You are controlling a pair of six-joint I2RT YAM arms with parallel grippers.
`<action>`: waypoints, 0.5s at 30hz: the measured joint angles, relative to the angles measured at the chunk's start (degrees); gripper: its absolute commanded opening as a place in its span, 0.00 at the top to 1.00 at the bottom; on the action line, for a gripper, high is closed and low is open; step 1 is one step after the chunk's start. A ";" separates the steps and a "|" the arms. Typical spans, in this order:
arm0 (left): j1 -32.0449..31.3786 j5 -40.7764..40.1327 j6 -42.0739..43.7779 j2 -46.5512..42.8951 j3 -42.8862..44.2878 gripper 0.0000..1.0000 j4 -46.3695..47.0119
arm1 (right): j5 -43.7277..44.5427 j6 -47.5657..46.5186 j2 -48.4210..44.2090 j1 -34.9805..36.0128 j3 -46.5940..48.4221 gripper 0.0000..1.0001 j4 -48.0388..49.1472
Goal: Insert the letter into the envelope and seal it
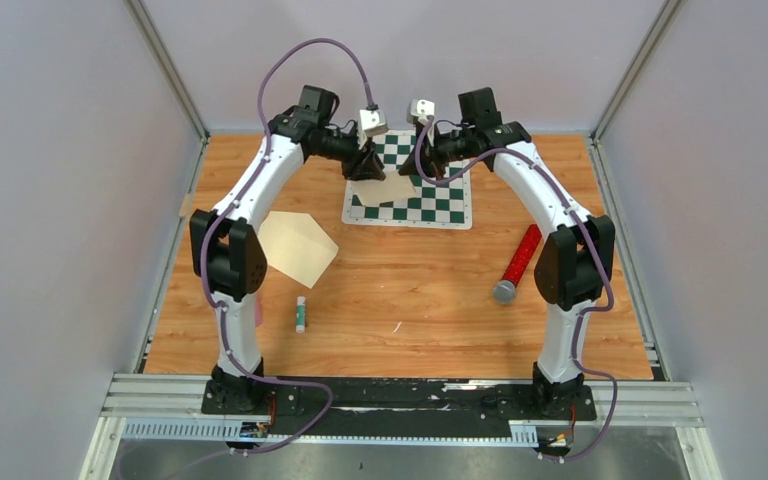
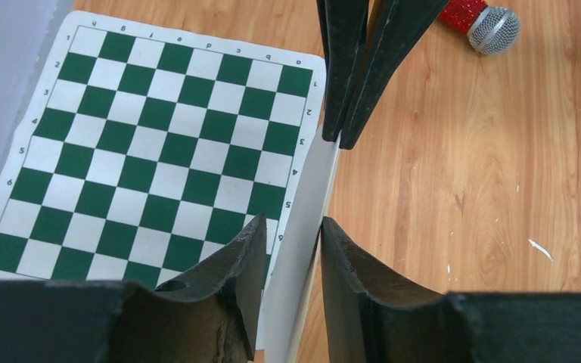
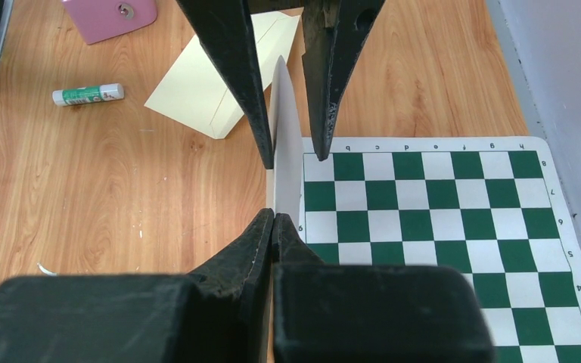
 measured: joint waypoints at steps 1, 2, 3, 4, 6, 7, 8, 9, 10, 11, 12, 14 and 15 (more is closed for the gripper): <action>0.00 0.04 -0.15 0.22 0.00 0.61 -0.07 | 0.00 0.02 0.00 0.00 0.02 1.00 0.00; 0.00 0.09 -0.22 0.46 0.00 0.60 -0.20 | 0.00 0.04 0.00 0.00 0.07 1.00 -0.02; 0.00 0.22 -0.26 0.66 0.02 0.60 -0.42 | 0.00 0.15 0.02 0.00 0.13 1.00 -0.02; -0.02 0.46 -0.26 0.83 0.11 0.60 -0.66 | 0.00 0.20 0.07 0.02 0.33 1.00 -0.07; -0.07 1.01 -0.22 1.44 1.03 0.60 -1.60 | -0.02 0.35 0.09 0.02 0.59 1.00 -0.02; -0.09 1.14 -0.17 1.66 1.42 0.64 -1.86 | -0.04 0.39 0.09 0.02 0.68 1.00 0.00; -0.13 1.33 -0.11 1.92 1.88 0.65 -2.19 | -0.11 0.55 0.09 0.02 0.76 1.00 0.00; -0.20 1.49 -0.09 2.10 2.21 0.69 -2.43 | -0.17 0.61 0.09 0.04 0.76 1.00 0.00; -0.24 1.57 -0.02 2.23 2.47 0.70 -2.78 | -0.20 0.74 0.11 0.04 0.76 1.00 0.00; -0.35 1.66 0.22 2.32 2.71 0.72 -3.19 | -0.20 0.98 0.11 0.04 0.76 1.00 0.00; -0.50 1.68 0.59 2.36 2.80 0.74 -3.61 | -0.20 1.11 0.13 0.07 0.76 1.00 0.00; -0.83 1.66 1.55 2.40 2.89 0.79 -4.59 | -0.17 1.64 0.39 0.04 1.11 1.00 0.00; -1.01 1.64 2.08 2.40 2.89 0.82 -5.05 | -0.17 2.12 0.66 0.07 1.40 1.00 0.07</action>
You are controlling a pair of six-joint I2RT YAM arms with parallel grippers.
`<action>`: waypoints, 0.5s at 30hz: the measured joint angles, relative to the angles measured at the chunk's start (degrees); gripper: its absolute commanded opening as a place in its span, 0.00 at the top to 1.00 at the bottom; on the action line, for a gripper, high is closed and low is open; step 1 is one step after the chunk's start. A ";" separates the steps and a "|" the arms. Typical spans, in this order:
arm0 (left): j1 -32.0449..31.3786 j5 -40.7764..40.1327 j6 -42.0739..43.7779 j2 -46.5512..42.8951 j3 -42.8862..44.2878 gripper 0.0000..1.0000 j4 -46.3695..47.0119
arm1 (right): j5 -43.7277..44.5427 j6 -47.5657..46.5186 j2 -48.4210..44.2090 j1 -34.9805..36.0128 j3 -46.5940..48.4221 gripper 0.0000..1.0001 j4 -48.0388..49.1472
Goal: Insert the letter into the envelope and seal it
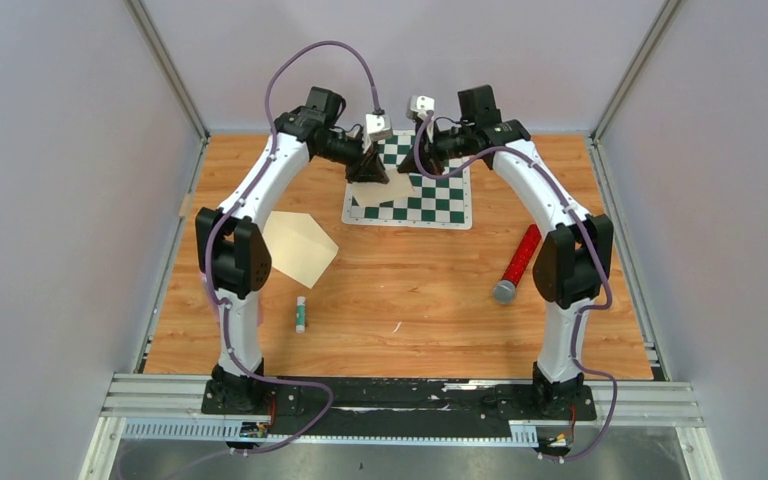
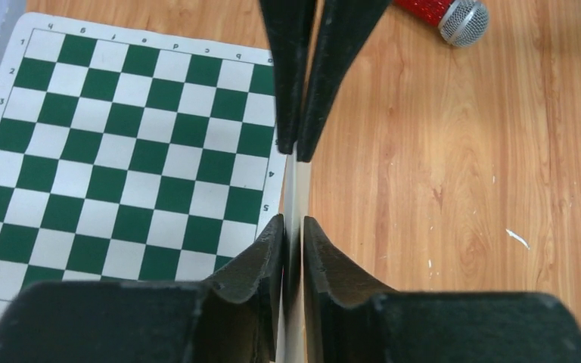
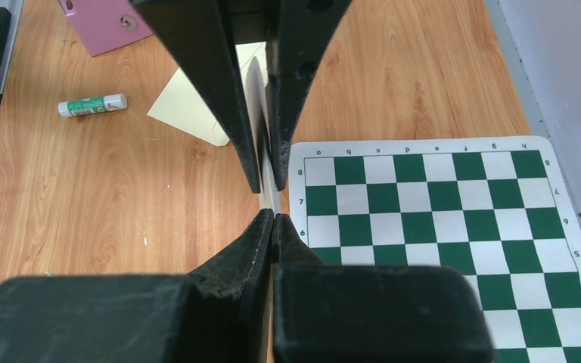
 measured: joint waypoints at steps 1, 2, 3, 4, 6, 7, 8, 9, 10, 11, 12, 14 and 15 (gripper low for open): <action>-0.24 0.00 0.63 0.00 0.00 0.84 -0.50 | 0.02 0.37 0.22 0.00 0.22 0.99 0.13; -0.37 -0.02 1.07 0.00 0.00 0.88 -0.87 | 0.04 0.59 0.37 0.00 0.33 0.94 0.15; -0.52 -0.02 1.60 0.00 0.02 0.90 -1.27 | 0.13 1.05 0.52 0.00 0.37 0.87 0.15; -0.63 -0.04 2.12 0.00 0.02 0.94 -1.64 | 0.22 1.64 0.59 0.00 0.37 0.81 0.15; -0.66 -0.04 2.51 0.02 0.02 0.97 -2.03 | 0.39 2.62 0.63 0.00 0.39 0.65 0.20; -0.66 -0.04 2.71 0.02 0.02 0.98 -2.19 | 0.57 3.15 0.63 -0.02 0.42 0.57 0.20; -0.66 -0.04 2.80 0.02 0.02 0.99 -2.27 | 0.96 3.69 0.63 -0.02 0.46 0.47 0.44; -0.66 -0.04 2.78 0.02 0.02 1.00 -2.38 | 1.46 4.50 0.66 -0.13 0.61 0.39 0.81; -0.63 -0.04 2.75 0.02 0.02 1.00 -2.40 | 1.64 5.53 0.76 -0.33 0.92 0.35 1.11; -0.63 -0.04 2.56 0.02 0.02 1.00 -2.38 | 1.64 6.67 0.92 -0.48 1.20 0.33 1.57; -0.63 0.02 2.38 0.02 0.02 1.00 -2.34 | 1.38 8.13 1.14 -0.83 1.62 0.33 2.25; -0.61 0.31 1.42 0.02 0.02 1.00 -2.03 | 0.04 11.06 1.51 -1.99 2.23 0.33 3.23; -0.50 0.61 0.52 0.02 0.02 1.00 -1.68 | -0.92 12.61 1.64 -2.82 2.36 0.34 3.65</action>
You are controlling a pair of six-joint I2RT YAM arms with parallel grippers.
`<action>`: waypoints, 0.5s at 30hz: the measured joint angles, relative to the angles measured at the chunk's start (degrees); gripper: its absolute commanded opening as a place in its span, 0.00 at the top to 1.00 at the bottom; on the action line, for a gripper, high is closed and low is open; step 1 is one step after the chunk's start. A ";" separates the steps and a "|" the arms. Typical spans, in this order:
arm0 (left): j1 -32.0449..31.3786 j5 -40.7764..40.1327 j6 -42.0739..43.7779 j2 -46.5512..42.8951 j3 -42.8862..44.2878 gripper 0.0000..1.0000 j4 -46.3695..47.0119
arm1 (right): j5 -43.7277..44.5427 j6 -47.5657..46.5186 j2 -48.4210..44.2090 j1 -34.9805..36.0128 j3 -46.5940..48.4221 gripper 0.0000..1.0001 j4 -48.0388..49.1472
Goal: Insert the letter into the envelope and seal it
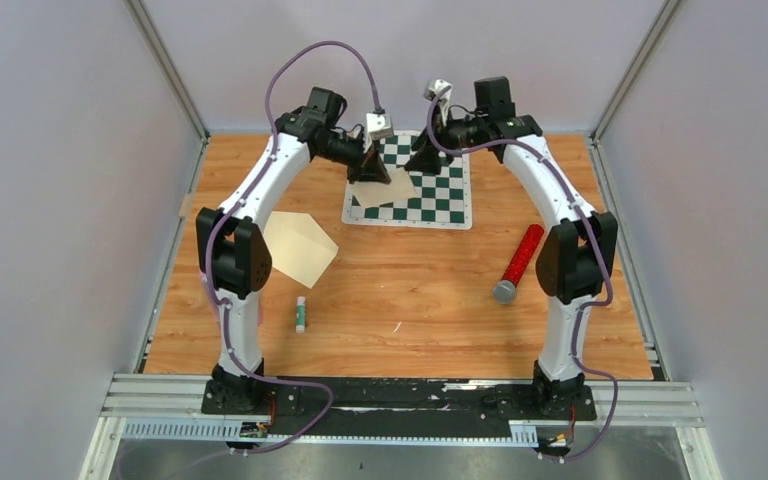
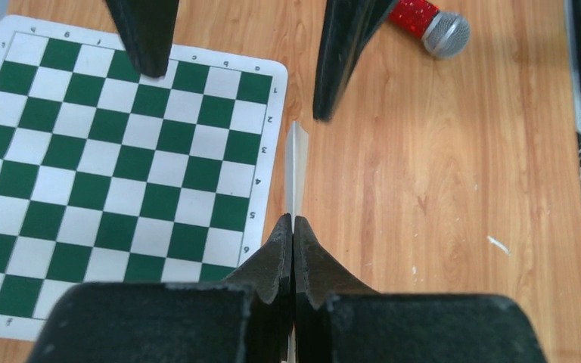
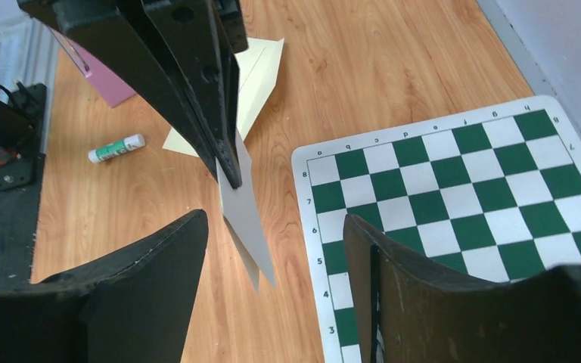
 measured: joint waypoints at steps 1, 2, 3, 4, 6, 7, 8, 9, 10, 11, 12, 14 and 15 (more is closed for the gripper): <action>0.20 0.57 -1.31 0.00 0.00 1.00 0.72 | -1.09 1.49 0.07 -1.01 0.00 0.36 0.26; 0.42 1.07 -2.91 0.07 0.00 1.00 1.49 | -1.86 2.34 0.09 -1.73 -0.02 0.38 0.35; 0.72 2.10 -4.90 0.17 0.04 1.00 2.71 | -2.40 2.75 0.09 -2.25 -0.15 0.40 0.46; 1.03 3.26 -7.63 0.39 0.20 1.00 4.46 | -2.95 3.06 0.09 -3.04 -0.44 0.41 0.68; 1.70 5.31 -12.13 0.96 0.55 1.00 7.34 | -3.65 3.52 0.24 -3.93 -0.76 0.43 0.90; 2.12 6.10 -14.19 1.27 0.66 1.00 8.94 | -4.22 3.89 0.50 -4.07 -0.76 0.44 0.94; 2.51 6.86 -16.06 1.53 0.74 1.00 10.21 | -4.68 4.02 0.74 -4.02 -0.76 0.45 1.07; 2.71 7.37 -17.33 1.70 0.74 1.00 11.06 | -5.38 4.33 1.16 -3.82 -0.76 0.46 1.07; 2.97 7.85 -18.58 1.84 0.74 1.00 11.82 | -5.90 4.39 1.49 -3.58 -0.74 0.48 1.11; 3.19 8.17 -19.50 1.92 0.74 1.00 12.44 | -6.43 4.50 1.79 -3.34 -0.74 0.49 1.14; 3.39 8.46 -20.28 1.92 0.74 1.00 12.87 | -6.99 4.61 2.19 -3.08 -0.72 0.51 1.11; 3.72 9.20 -21.57 1.92 0.74 1.00 13.49 | -7.78 4.61 2.67 -2.84 -0.44 0.56 1.11; 3.74 9.57 -22.21 1.92 0.74 1.00 13.79 | -8.11 4.59 2.78 -2.75 -0.44 0.58 1.11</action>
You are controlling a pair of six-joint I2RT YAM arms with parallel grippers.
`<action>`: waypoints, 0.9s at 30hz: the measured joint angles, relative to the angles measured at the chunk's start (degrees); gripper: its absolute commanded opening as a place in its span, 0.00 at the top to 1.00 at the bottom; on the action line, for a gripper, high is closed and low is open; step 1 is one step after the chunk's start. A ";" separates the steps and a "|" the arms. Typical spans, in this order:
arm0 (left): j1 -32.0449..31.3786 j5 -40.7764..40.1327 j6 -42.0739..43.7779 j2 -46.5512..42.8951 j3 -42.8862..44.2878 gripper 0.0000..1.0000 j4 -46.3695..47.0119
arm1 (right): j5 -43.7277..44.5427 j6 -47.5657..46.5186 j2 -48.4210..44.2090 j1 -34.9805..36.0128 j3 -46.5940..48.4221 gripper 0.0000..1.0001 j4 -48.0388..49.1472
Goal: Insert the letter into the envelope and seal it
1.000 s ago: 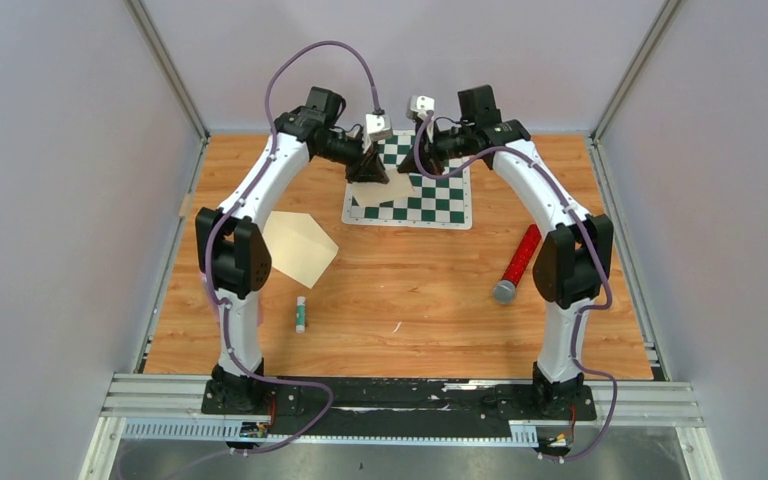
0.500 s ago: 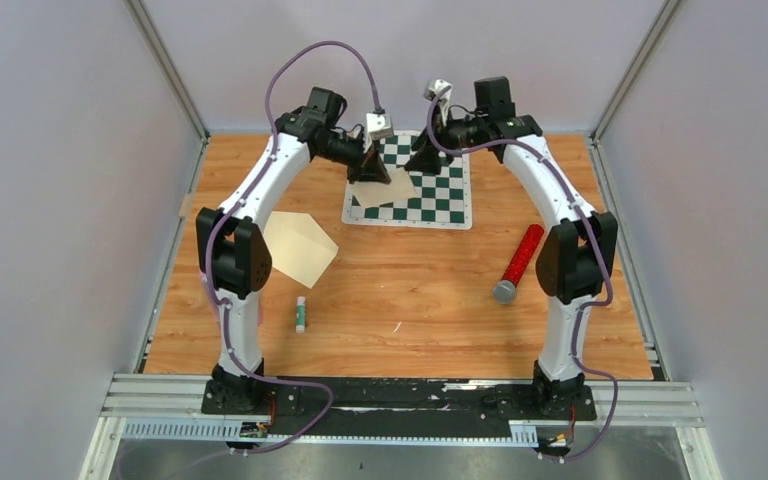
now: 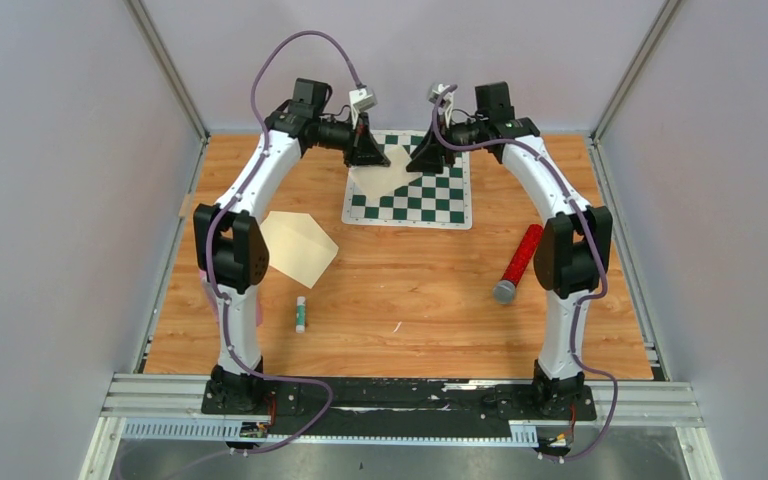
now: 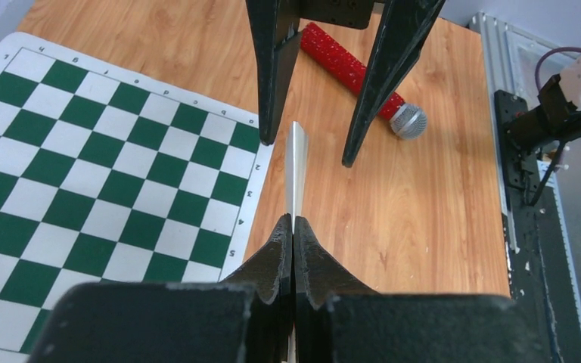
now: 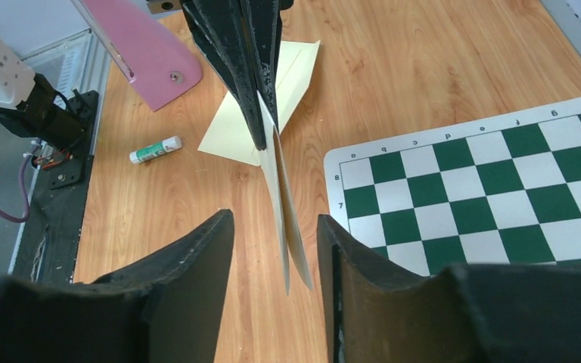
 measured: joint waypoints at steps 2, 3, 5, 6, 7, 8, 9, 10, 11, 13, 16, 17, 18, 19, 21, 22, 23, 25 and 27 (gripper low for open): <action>-0.04 0.63 -1.03 0.00 0.00 1.00 0.46 | -0.46 -0.11 0.07 0.20 0.09 0.65 -0.04; -0.04 0.98 -1.55 0.00 0.00 1.00 0.68 | -0.68 -0.15 0.09 0.26 0.15 0.69 -0.02; -0.04 1.73 -2.49 0.00 0.00 1.00 1.33 | -0.94 -0.31 0.09 0.28 0.31 0.76 -0.07; -0.04 1.99 -3.02 0.00 0.00 1.00 1.66 | -1.07 -0.37 0.11 0.28 0.37 0.78 -0.04; -0.04 2.16 -3.23 0.00 0.00 1.00 1.84 | -1.16 -0.44 0.13 0.28 0.44 0.80 -0.09; -0.02 2.36 -3.50 0.00 0.00 1.00 2.05 | -1.22 -0.46 0.17 0.28 0.44 0.81 -0.09; 0.00 2.51 -3.80 0.00 0.00 1.00 2.29 | -1.22 -0.50 0.22 0.28 0.44 0.82 -0.11; 0.04 2.67 -4.11 0.00 0.00 1.00 2.47 | -1.22 -0.57 0.31 0.28 0.44 0.83 -0.13; 0.15 2.80 -4.42 0.00 0.00 1.00 2.73 | -1.20 -0.70 0.42 0.28 0.44 0.84 -0.15; 0.39 3.02 -5.57 0.00 0.00 1.00 3.65 | -1.18 -0.92 0.55 0.28 0.44 0.84 -0.35; 0.92 3.39 -7.61 0.00 -0.02 1.00 5.62 | -1.18 -1.22 0.55 0.28 0.42 0.90 -0.42; 1.09 3.54 -8.20 0.00 -0.02 1.00 6.21 | -1.16 -1.38 0.55 0.28 0.42 0.95 -0.44; 1.33 3.76 -8.79 0.00 -0.02 1.00 6.84 | -1.14 -1.55 0.55 0.28 0.39 0.99 -0.52; 1.46 3.89 -9.16 0.00 -0.04 1.00 7.13 | -1.09 -1.66 0.55 0.28 0.37 1.00 -0.74; 1.64 4.09 -9.55 0.00 -0.20 1.00 7.63 | -1.11 -1.86 0.55 0.28 0.37 1.00 -0.79; 1.73 4.13 -9.66 0.00 -0.26 1.00 7.65 | -1.11 -1.95 0.55 0.28 0.37 1.00 -0.83; 1.73 4.15 -9.66 0.00 -0.33 1.00 7.67 | -1.11 -1.99 0.55 0.28 0.37 1.00 -0.87; 1.73 4.17 -9.66 0.00 -0.46 1.00 7.67 | -1.11 -2.01 0.55 0.28 0.37 1.00 -1.07; 1.73 4.20 -9.64 0.00 -0.57 1.00 7.67 | -1.09 -2.03 0.55 0.28 0.37 0.99 -1.25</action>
